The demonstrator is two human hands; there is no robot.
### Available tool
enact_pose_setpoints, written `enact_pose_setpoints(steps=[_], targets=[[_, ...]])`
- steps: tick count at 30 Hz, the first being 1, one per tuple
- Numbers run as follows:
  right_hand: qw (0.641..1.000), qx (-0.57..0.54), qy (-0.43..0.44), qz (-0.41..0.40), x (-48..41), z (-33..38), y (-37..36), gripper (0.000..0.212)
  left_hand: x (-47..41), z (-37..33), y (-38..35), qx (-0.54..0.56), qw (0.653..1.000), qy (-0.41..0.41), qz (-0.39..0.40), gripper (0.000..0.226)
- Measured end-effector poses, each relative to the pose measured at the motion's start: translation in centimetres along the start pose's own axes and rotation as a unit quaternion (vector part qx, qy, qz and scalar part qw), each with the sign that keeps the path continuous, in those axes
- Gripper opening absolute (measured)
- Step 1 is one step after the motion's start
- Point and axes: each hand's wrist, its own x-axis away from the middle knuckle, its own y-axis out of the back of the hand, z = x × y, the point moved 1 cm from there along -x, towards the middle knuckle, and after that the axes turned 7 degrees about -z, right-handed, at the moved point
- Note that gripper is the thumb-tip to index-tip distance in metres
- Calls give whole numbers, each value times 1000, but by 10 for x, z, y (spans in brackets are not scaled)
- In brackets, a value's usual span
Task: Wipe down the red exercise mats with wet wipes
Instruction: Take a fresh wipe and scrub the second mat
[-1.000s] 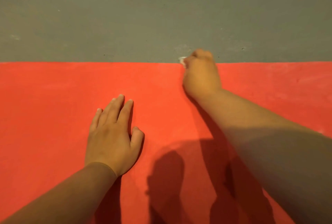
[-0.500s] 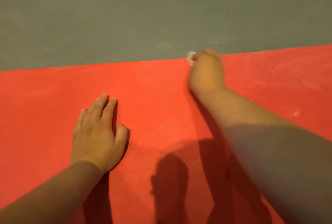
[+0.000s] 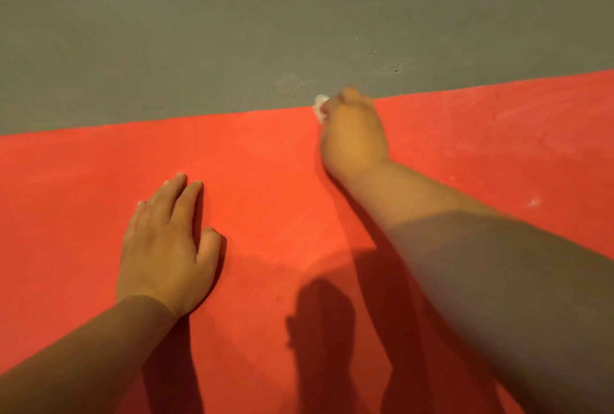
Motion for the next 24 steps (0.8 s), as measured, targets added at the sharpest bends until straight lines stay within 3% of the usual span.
enact_pose_setpoints(steps=[3,5,7,9,11,14,17,20,22,24], targets=[[988,-63,130,46,55,24,13,27,1,-1,2,0,1000,4,7,72],[978,-70,173,91,75,5,32,24,1,-2,5,-2,1000,0,16,69],[991,-17,116,70,66,-40,50,25,4,-11,12,-13,997,-65,48,63],[998,46,-28,8,48,-97,70,27,7,-23,15,-43,979,-177,92,61],[991,54,-125,-19,47,-124,85,28,13,-43,22,-63,970,-179,151,64],[997,23,-68,25,79,-94,86,29,29,-83,25,-103,951,-124,263,80],[993,-64,26,98,137,-55,100,30,52,-125,23,-137,915,-158,345,105],[976,-94,109,166,165,-70,124,29,66,-156,24,-123,897,-165,391,116],[989,-57,50,128,158,-107,133,27,81,-176,26,-112,882,-178,421,120],[995,-22,-86,42,147,-148,142,24,94,-194,25,-113,875,-175,437,123]])
